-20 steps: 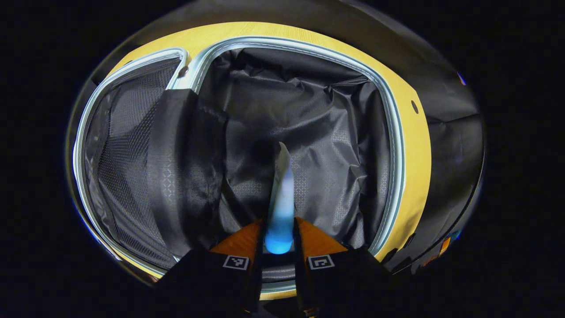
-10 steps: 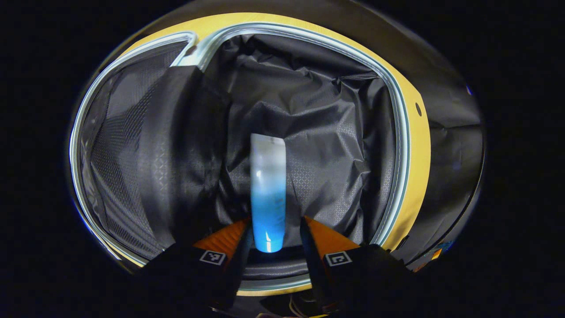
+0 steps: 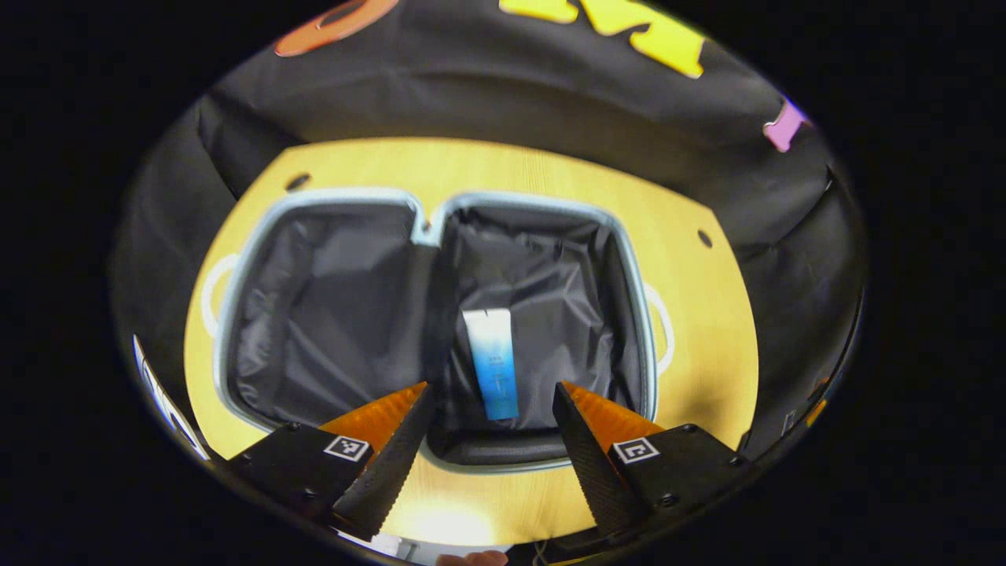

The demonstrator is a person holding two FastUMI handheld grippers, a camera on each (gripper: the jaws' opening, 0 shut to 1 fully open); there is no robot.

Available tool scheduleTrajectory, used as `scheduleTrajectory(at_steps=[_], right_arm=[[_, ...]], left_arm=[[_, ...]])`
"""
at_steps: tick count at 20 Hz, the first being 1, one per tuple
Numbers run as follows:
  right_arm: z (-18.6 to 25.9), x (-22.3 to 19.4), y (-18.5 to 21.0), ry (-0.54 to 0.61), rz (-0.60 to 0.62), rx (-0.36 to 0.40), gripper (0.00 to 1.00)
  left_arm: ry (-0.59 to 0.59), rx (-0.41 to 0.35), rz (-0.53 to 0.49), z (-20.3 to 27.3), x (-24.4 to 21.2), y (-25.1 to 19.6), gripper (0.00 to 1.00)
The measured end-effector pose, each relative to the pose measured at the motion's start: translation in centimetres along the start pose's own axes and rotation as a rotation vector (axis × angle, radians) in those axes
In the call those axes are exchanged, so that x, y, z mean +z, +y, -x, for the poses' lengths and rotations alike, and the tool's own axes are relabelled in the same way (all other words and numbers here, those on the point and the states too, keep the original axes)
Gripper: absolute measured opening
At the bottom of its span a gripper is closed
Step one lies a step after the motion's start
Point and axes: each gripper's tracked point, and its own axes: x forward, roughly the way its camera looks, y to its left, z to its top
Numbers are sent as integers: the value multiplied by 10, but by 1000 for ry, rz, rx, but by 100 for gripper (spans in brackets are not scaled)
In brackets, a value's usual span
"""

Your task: First open the suitcase, pack the skin care products into it, and then close the suitcase.

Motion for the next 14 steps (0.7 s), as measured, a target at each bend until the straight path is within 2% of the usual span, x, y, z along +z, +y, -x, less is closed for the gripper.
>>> scheduleTrajectory(at_steps=[2,6,10,12,14], right_arm=[[-45,7,20,63,25,27,31],[-119,-3,34,243,-24,3,34],[-183,-29,16,426,-93,-111,34],[-209,-46,-1,517,-144,-190,31],[-225,-61,-15,588,-184,-255,34]], left_arm=[[-154,8,15,40,1,0,98],[-316,1,93,102,-18,9,98],[-404,38,57,156,-50,26,98],[-416,41,38,167,-63,29,98],[-419,48,16,174,-73,33,98]])
